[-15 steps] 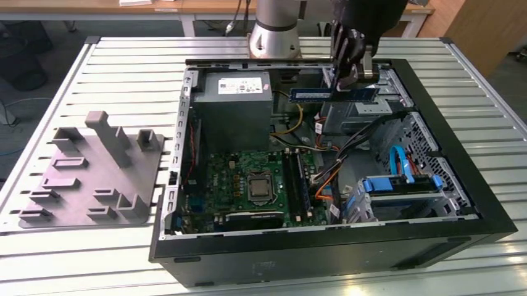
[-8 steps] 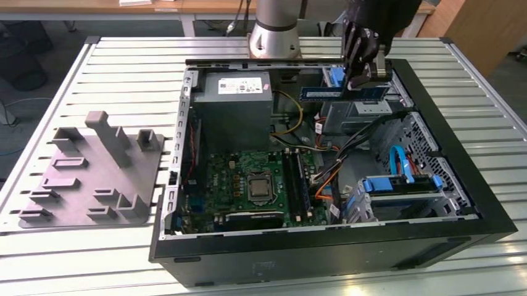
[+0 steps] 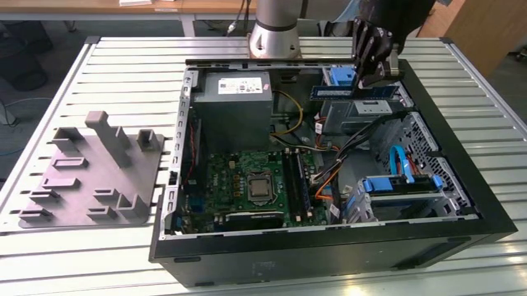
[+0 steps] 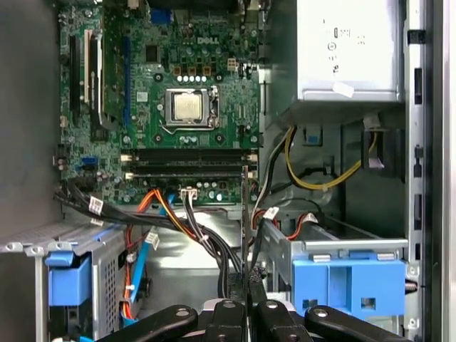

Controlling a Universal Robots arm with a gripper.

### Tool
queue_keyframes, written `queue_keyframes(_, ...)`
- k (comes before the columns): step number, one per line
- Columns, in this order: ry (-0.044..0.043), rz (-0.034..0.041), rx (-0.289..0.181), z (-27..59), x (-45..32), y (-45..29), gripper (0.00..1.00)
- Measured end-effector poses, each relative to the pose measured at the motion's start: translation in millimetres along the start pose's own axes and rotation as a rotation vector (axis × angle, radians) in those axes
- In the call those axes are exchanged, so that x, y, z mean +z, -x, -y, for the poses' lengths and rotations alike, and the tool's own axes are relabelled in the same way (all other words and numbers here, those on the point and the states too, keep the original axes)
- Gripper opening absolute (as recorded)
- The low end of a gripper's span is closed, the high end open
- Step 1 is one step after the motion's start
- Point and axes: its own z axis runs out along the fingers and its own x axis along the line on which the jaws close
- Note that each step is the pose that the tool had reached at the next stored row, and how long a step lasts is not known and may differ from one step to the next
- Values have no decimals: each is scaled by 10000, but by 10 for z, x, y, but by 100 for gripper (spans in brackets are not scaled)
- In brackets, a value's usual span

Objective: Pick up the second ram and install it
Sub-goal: 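Pick up the second ram and move it above second insertion slot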

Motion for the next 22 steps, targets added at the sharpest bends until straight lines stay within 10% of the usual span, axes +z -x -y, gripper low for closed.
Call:
queue_keyframes(11, 16, -1, 1, 164, 62, 27, 14)
queue_keyframes(22, 17, -1, 1, -76, 103, -17, 14)
